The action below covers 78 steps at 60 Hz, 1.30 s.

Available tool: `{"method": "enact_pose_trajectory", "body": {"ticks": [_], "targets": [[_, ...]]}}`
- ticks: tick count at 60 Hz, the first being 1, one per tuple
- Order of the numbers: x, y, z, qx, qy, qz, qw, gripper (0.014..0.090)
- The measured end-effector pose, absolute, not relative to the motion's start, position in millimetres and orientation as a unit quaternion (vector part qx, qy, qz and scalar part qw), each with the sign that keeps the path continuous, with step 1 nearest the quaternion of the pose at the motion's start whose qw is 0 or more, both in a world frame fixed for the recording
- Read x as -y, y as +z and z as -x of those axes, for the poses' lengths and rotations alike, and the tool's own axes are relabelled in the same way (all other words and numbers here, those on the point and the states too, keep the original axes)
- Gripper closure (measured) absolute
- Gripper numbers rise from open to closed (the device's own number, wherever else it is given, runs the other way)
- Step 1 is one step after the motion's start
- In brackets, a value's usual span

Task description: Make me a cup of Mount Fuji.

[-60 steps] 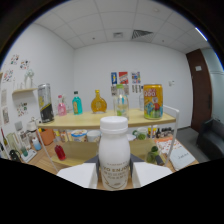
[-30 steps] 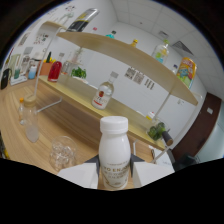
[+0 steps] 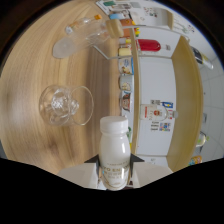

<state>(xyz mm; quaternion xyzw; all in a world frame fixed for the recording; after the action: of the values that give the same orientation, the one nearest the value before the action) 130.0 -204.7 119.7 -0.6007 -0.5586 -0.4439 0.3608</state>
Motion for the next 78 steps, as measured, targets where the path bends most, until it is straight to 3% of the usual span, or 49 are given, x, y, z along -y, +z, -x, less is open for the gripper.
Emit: {"method": "enact_pose_trajectory", "body": {"ticks": [22,34,42,52,62,69,78], "targets": [[199,117,-120,0.651,-0.516,0.479,0.285,0.0573],[201,119,-120,0.646,-0.509,0.487,0.293,0.0570],[203,128,-115,0.615,-0.473,0.533,0.336,0.0569],[210,155,-98,0.491,-0.337,0.655,0.465,0.0568],[217,178,-92,0.315,-0.164,0.737,0.576,0.0565],[216,160,-104,0.190,-0.069,0.783,0.589,0.0565],[213,113,-121,0.086,-0.013,0.816,0.572,0.0564]]}}
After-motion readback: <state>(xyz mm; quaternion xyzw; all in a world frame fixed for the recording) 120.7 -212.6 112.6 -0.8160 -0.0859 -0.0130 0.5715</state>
